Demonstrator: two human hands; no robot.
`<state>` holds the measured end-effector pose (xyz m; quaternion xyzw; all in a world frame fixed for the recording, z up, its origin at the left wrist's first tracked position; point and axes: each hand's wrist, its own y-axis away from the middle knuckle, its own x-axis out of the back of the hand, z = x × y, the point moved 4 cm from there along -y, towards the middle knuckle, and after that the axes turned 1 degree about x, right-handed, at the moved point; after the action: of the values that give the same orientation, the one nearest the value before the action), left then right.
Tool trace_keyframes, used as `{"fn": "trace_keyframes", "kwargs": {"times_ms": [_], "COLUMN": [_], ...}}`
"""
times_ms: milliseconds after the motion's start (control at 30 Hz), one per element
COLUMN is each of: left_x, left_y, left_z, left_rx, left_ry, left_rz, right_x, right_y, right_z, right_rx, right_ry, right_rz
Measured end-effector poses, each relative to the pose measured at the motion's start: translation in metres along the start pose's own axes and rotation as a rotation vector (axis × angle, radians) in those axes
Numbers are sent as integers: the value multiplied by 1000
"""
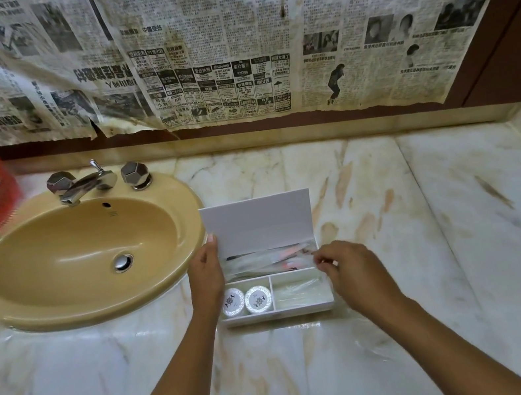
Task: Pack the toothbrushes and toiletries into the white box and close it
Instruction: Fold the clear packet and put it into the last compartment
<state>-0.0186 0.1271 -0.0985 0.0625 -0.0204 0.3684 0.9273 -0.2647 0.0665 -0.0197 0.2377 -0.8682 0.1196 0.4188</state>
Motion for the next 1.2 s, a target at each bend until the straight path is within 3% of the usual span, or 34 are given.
{"fn": "trace_keyframes", "kwargs": {"times_ms": [167,333,500,900,1033,1200], "left_x": [-2,-2,-2,-2,-3,-3], "left_y": [3,4,4,3,4,6], "left_z": [8,9,9,8,11,12], "left_rx": [1,-19,-11,-3,-8,-11], "left_ry": [2,9,15,9,20,26], "left_rz": [21,12,20,22,30,31], "right_x": [-44,-66,-66,-61,-54,-20], "right_y": [-2,1,1,11,8,5], "right_z": [-15,-16,-15,-24,-21,-9], "right_rx": [112,80,40,172,63,63], "right_ry": [167,263,274,265,161,-11], "right_rz": [-184,-336,-399,-464,-387,-5]}}
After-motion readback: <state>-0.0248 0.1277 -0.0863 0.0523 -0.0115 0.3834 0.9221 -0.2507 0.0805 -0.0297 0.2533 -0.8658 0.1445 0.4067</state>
